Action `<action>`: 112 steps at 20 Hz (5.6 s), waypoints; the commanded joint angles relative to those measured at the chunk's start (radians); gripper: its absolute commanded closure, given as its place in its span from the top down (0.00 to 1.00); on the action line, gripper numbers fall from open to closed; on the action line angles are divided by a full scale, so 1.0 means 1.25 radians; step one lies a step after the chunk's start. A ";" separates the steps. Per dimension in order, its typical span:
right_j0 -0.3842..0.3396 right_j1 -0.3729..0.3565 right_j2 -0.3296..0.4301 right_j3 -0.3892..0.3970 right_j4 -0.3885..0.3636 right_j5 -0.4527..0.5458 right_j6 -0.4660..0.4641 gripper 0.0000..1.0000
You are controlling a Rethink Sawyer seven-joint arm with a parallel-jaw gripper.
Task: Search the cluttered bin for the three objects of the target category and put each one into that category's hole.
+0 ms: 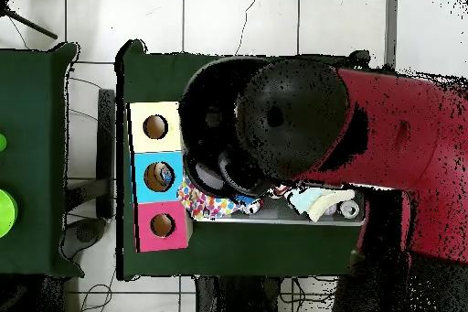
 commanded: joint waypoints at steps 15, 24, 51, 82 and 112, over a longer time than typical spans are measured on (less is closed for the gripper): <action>-0.058 0.142 0.021 0.413 -0.001 -0.553 -0.072 0.00; -0.061 0.197 0.017 0.447 -0.019 -0.681 -0.021 0.00; -0.059 -0.029 0.112 0.093 -0.022 0.039 -0.165 0.00; -0.207 0.093 0.187 0.593 -0.021 -0.816 -0.164 0.00; -0.165 -0.143 0.249 0.200 -0.001 0.013 -0.141 0.00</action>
